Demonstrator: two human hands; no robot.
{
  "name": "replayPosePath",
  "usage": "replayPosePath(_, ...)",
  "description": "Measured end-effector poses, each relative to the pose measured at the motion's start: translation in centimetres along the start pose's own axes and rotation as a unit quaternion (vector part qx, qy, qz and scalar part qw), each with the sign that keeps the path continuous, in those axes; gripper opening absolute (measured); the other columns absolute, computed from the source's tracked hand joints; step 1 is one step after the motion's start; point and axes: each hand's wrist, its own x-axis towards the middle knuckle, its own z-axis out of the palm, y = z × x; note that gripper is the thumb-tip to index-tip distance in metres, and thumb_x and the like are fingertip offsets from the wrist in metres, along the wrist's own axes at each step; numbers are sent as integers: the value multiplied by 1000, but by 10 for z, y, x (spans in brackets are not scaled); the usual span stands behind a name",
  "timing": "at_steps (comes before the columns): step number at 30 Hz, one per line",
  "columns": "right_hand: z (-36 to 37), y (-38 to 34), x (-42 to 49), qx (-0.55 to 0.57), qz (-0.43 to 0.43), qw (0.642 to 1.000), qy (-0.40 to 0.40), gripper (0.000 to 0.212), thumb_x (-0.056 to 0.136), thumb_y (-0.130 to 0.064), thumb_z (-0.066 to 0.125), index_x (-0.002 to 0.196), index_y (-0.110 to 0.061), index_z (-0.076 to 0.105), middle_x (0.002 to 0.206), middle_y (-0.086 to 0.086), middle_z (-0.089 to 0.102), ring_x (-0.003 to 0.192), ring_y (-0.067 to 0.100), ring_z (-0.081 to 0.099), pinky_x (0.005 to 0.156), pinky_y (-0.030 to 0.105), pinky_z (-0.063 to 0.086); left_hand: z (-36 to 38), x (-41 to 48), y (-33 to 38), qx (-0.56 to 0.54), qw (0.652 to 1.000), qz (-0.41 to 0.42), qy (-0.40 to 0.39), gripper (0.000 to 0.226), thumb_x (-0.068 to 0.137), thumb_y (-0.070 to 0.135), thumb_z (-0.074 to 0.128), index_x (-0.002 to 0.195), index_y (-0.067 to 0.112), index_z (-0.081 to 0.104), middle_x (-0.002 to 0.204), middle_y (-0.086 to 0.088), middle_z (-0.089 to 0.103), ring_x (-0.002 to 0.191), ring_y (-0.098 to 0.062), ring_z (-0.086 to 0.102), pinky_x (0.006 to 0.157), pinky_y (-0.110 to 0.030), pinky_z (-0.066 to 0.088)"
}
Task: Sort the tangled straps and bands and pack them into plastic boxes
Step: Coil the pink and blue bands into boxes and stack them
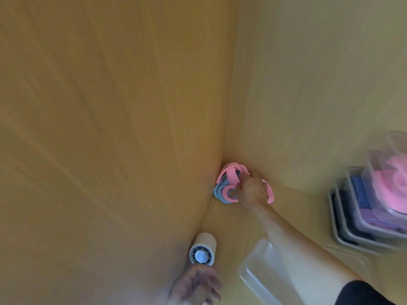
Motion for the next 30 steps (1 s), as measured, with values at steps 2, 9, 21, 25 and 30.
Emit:
replayPosePath(2,5,3,-6,3,-21,1000,-18,35,94,-32,54,126,-20,59,116,9,60,106,32,58,83,40,41,4,2,5,10,1000,6,9,35,72,13,51,97,-5,67,78,-16,71,69,-30,66,63,-31,46)
replayPosePath(9,22,3,-31,-61,-74,992,-77,52,93,-23,55,143,-16,46,134,11,54,123,34,48,104,43,34,10,1,13,14,1000,13,21,35,69,11,49,95,-3,68,78,-12,72,68,-28,67,64,-32,47)
replayPosePath(21,-25,22,-18,123,-78,988,-45,13,89,-19,68,84,-28,75,81,-6,69,82,20,64,75,31,51,7,1,15,7,1000,22,18,35,70,10,50,97,-4,67,79,-11,72,68,-25,68,62,-30,48)
replayPosePath(25,-58,25,-21,238,-80,968,11,23,89,-8,70,81,-30,68,85,-4,58,76,16,59,70,25,41,15,5,21,-13,999,36,21,35,69,10,51,96,-4,67,78,-12,72,67,-26,68,61,-32,48)
replayPosePath(30,-104,29,-32,331,-88,938,48,12,95,-7,64,88,-17,67,94,5,65,82,11,62,75,18,46,38,14,37,-47,996,64,42,32,69,12,51,93,-3,66,76,-13,70,63,-24,65,60,-29,48)
